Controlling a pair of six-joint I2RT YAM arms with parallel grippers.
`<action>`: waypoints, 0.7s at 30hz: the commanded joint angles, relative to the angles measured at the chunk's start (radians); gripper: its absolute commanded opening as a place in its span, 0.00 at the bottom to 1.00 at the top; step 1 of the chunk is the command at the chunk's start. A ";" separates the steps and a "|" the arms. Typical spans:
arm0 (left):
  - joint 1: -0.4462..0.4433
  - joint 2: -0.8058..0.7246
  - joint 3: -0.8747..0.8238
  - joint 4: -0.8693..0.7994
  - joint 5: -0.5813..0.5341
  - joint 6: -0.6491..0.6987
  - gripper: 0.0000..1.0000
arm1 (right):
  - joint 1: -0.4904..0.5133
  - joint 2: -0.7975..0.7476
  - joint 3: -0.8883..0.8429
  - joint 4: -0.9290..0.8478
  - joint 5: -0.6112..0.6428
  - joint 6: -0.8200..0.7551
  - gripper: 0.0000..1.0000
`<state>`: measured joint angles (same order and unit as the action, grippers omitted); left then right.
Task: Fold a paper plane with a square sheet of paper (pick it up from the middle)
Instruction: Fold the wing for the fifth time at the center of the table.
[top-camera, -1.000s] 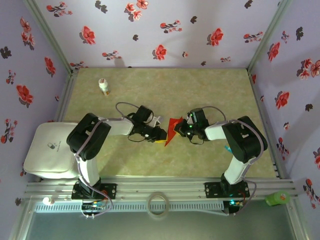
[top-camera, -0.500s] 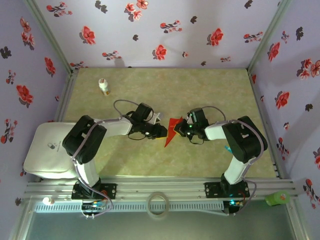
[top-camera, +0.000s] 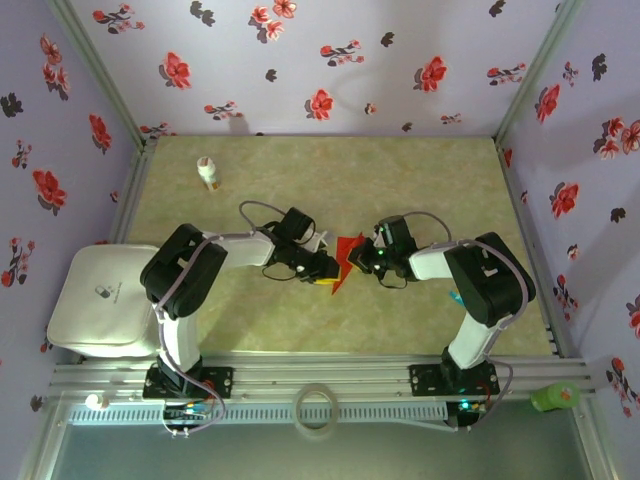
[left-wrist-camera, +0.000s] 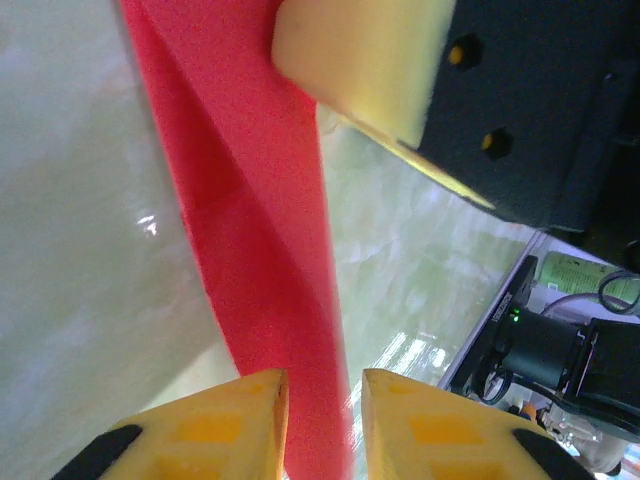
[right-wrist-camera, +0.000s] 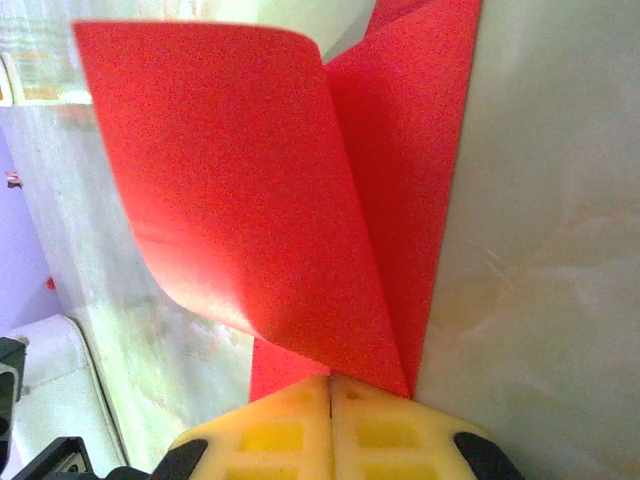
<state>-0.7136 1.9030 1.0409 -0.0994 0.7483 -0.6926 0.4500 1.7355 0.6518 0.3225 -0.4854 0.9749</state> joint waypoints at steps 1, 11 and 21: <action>-0.010 0.015 0.020 -0.052 0.003 0.037 0.27 | 0.004 0.027 -0.011 -0.118 0.082 -0.031 0.07; -0.012 0.008 0.006 -0.072 -0.014 0.058 0.17 | 0.004 0.034 -0.017 -0.103 0.080 -0.024 0.07; -0.030 0.032 0.021 -0.126 -0.016 0.104 0.18 | 0.004 0.037 -0.023 -0.100 0.082 -0.021 0.07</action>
<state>-0.7361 1.9171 1.0412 -0.1860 0.7338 -0.6220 0.4507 1.7355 0.6537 0.3191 -0.4824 0.9752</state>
